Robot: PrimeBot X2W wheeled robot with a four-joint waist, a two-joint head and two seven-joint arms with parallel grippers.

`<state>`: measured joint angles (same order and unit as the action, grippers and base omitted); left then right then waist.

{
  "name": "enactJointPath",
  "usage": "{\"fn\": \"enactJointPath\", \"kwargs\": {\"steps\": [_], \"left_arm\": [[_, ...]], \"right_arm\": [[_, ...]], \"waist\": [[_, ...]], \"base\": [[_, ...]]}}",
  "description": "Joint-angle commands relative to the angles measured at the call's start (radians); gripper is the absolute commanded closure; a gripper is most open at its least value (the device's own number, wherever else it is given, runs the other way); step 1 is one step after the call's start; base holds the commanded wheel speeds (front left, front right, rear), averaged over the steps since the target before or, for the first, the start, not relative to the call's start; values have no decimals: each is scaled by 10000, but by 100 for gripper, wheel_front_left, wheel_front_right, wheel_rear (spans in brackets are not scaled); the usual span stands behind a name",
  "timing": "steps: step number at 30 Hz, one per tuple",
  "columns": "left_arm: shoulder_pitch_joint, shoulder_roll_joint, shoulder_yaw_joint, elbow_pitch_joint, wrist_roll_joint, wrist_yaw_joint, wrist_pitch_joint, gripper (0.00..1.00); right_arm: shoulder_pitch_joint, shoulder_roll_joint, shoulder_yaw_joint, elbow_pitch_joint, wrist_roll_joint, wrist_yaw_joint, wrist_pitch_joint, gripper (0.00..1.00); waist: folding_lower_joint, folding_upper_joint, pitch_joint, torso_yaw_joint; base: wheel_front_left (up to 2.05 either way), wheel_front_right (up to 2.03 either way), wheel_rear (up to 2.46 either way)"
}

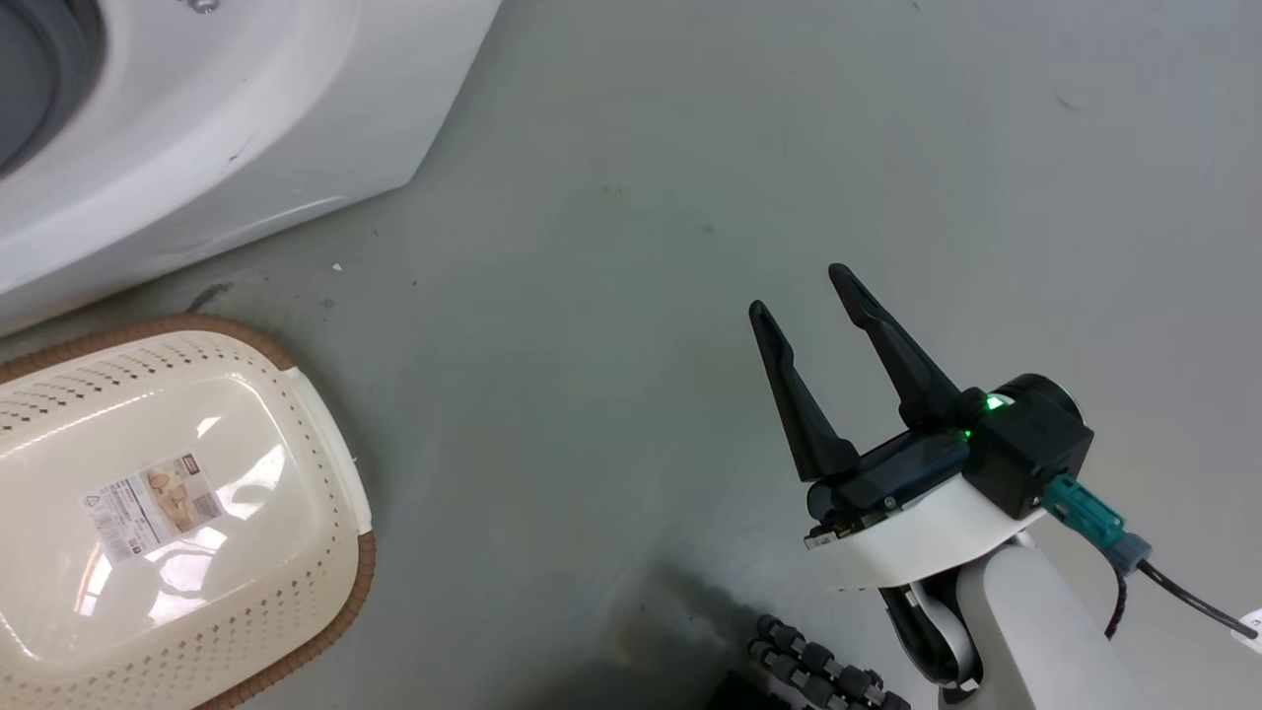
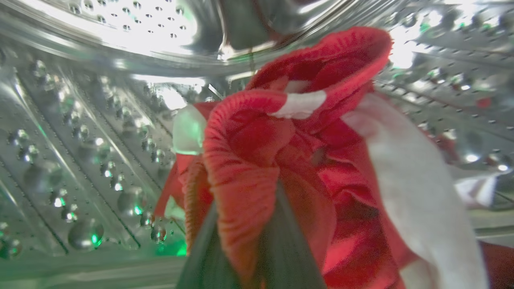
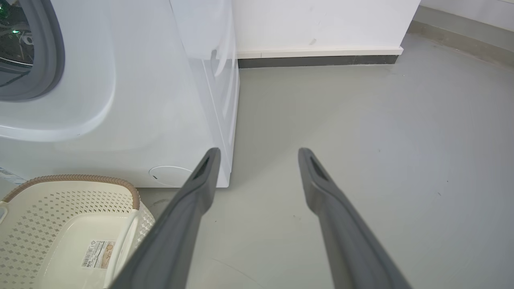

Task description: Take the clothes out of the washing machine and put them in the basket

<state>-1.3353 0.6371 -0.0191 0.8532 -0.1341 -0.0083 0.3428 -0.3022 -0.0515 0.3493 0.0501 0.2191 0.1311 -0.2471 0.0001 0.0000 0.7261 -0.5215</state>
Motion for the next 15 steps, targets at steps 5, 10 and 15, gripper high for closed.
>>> {"fn": "enactJointPath", "kwargs": {"steps": [5,10,15], "left_arm": [[693,-179,93,136,-93,179,-1940,100],[1358,-400,43,536,-96,287,-3571,100],[2004,-710,159,983,-357,319,-5000,100]], "right_arm": [[-36,24,-165,95,-36,-7,44,0],[128,19,-312,172,-69,-8,148,0],[279,21,-696,284,-134,-7,254,0]], "waist": [[-1,0,-539,170],[-1,0,-1088,347],[-1,0,-1644,560]], "base": [[0,0,0],[0,0,0],[0,0,0]]}}
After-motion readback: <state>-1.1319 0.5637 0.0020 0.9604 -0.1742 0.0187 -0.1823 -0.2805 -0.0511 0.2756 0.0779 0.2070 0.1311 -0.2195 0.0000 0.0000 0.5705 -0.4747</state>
